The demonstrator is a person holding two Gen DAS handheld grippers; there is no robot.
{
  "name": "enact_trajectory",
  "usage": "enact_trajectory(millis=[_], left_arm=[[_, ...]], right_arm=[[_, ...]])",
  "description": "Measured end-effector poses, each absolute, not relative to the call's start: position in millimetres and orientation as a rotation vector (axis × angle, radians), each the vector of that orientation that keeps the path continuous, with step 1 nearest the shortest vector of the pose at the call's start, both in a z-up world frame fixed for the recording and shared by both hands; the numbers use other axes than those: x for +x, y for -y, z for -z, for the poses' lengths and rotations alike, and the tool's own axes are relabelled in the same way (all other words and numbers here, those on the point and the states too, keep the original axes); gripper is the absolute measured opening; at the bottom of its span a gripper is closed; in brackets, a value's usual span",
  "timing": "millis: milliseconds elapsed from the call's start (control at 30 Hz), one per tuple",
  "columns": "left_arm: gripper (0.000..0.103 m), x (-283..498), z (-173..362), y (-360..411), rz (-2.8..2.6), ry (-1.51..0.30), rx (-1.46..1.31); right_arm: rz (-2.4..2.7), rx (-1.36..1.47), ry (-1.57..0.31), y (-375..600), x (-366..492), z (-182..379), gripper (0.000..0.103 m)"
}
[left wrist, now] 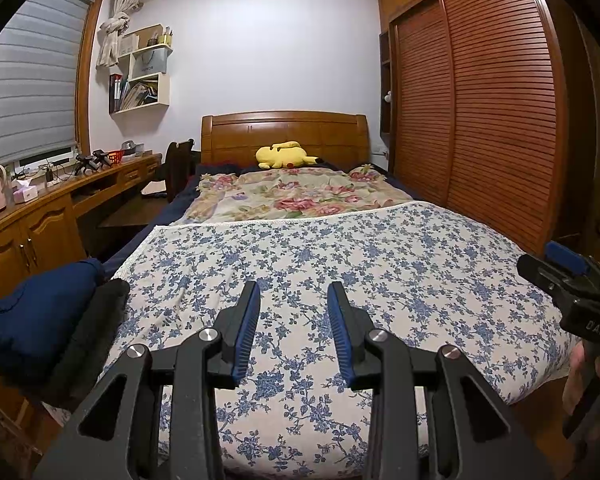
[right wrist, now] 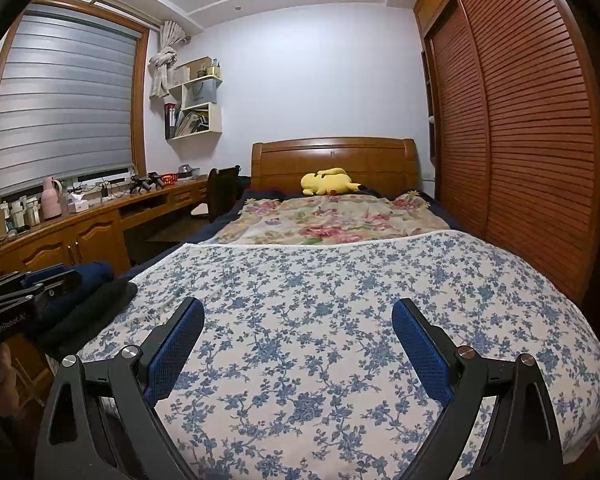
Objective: Fold large clothes
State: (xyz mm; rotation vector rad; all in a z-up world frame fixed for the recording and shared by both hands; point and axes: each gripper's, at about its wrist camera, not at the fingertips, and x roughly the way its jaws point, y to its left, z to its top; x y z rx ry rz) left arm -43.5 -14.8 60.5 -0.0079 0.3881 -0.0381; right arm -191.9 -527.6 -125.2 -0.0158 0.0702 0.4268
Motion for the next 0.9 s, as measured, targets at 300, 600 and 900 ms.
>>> enact_trajectory(millis=[300, 600, 900], left_arm=[[0.036, -47.2, -61.0, 15.5, 0.039, -0.386, -0.008], [0.036, -47.6, -63.8, 15.1, 0.041, -0.386, -0.009], [0.036, -48.0, -63.7, 15.0, 0.041, -0.385, -0.010]], right_arm=[[-0.429, -0.010, -0.070, 529.4, -191.6, 126.5, 0.095], [-0.432, -0.010, -0.071, 529.8, -190.7, 125.9, 0.095], [-0.432, -0.009, -0.073, 529.1, -190.2, 125.8, 0.095]])
